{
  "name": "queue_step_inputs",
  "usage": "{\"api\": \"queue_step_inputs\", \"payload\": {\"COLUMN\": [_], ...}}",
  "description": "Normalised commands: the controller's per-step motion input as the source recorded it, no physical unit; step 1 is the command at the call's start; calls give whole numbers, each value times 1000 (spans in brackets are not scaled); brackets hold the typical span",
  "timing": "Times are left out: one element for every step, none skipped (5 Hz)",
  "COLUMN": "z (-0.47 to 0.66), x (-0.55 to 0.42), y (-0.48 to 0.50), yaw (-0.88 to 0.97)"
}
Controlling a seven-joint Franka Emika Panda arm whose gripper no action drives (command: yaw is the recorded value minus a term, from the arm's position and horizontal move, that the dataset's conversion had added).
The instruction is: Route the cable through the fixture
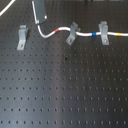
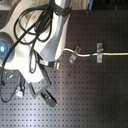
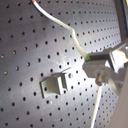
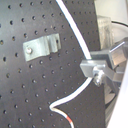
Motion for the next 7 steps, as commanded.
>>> {"api": "queue_step_inputs", "payload": {"z": [435, 384, 438, 382, 293, 3, -94], "x": [-617, -617, -551, -432, -114, 4, -26], "y": [-361, -140, 278, 526, 272, -89, -181], "yaw": [251, 134, 43, 0, 0, 0, 0]}}
